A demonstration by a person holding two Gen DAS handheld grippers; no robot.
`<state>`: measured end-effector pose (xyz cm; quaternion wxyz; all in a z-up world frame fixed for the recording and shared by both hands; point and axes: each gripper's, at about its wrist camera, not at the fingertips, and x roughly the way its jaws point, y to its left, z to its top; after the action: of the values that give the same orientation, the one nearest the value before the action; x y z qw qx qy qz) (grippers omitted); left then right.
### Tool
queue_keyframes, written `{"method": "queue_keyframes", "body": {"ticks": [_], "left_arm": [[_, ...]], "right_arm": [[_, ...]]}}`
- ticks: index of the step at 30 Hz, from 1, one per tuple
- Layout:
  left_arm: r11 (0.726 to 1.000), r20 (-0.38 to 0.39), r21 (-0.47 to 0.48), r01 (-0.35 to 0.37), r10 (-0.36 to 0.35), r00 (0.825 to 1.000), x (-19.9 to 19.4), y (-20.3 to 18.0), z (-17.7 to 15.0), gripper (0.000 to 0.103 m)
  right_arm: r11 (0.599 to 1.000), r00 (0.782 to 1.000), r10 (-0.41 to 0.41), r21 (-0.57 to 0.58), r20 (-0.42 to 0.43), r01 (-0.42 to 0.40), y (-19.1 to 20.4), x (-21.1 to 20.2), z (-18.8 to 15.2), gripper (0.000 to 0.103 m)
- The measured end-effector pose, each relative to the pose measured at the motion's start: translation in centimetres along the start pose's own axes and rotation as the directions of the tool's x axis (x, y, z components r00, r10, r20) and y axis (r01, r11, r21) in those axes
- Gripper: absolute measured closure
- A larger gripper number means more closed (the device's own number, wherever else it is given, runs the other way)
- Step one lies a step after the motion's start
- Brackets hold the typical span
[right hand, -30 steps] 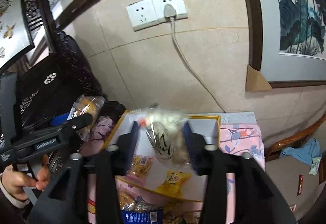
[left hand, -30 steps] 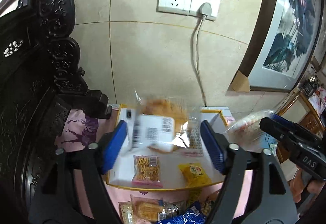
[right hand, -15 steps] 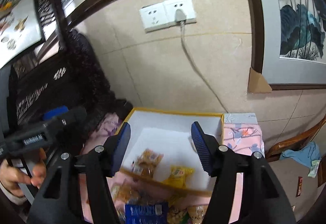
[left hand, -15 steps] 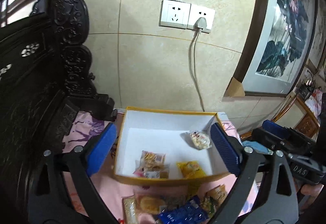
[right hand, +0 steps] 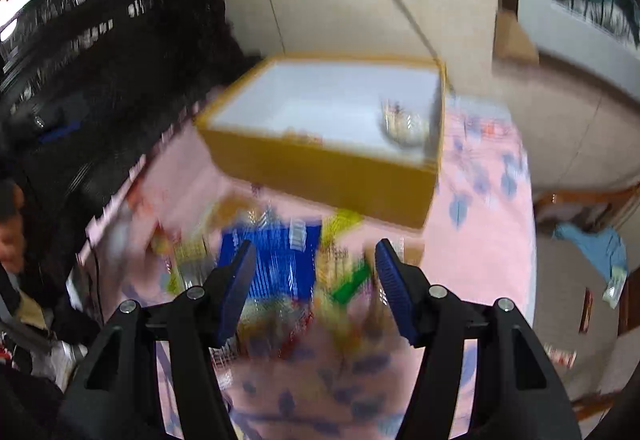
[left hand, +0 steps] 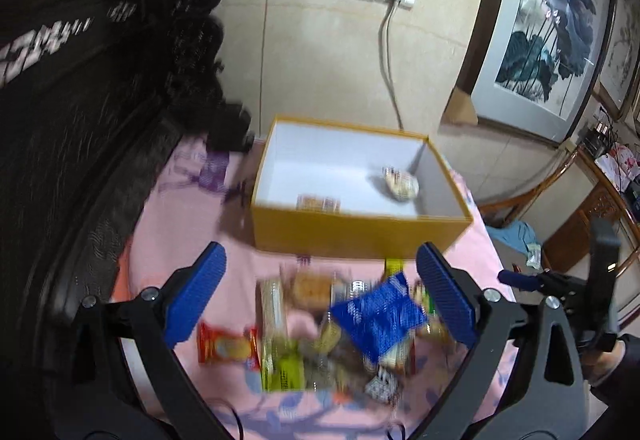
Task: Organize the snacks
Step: 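Move both grippers back to the snack pile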
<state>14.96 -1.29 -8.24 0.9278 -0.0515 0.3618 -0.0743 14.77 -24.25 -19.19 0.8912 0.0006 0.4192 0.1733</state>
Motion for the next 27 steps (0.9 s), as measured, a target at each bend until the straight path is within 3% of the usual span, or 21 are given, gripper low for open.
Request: {"method": "queue_keyframes", "body": {"ticks": [5, 9, 13, 21, 27], "left_arm": [[0.999, -0.055, -0.030, -0.016, 0.014, 0.998, -0.6, 1.0, -3.2, 0.005], [0.998, -0.074, -0.049, -0.032, 0.028, 0.997, -1.4, 1.6, -4.8, 0.005], [0.996, -0.078, -0.072, -0.046, 0.041, 0.996, -2.4, 2.4, -5.6, 0.005], [0.991, -0.098, -0.105, -0.088, 0.078, 0.992, -3.3, 3.8, -6.4, 0.005], [0.988, -0.121, -0.113, -0.102, 0.088, 0.989, -2.8, 4.2, -6.9, 0.005]], "right_arm": [[0.997, 0.996, -0.009, -0.071, -0.091, 0.003, 0.5, 2.8, -3.2, 0.042], [0.985, 0.985, -0.025, -0.170, -0.170, -0.005, 1.3, 5.8, -4.0, 0.053], [0.974, 0.974, -0.056, -0.227, -0.221, 0.005, 1.3, 8.8, -4.5, 0.056], [0.954, 0.959, -0.103, -0.299, -0.263, 0.021, 1.3, 11.9, -4.1, 0.056], [0.948, 0.955, -0.144, -0.314, -0.257, 0.058, 1.4, 11.7, -5.4, 0.072]]}}
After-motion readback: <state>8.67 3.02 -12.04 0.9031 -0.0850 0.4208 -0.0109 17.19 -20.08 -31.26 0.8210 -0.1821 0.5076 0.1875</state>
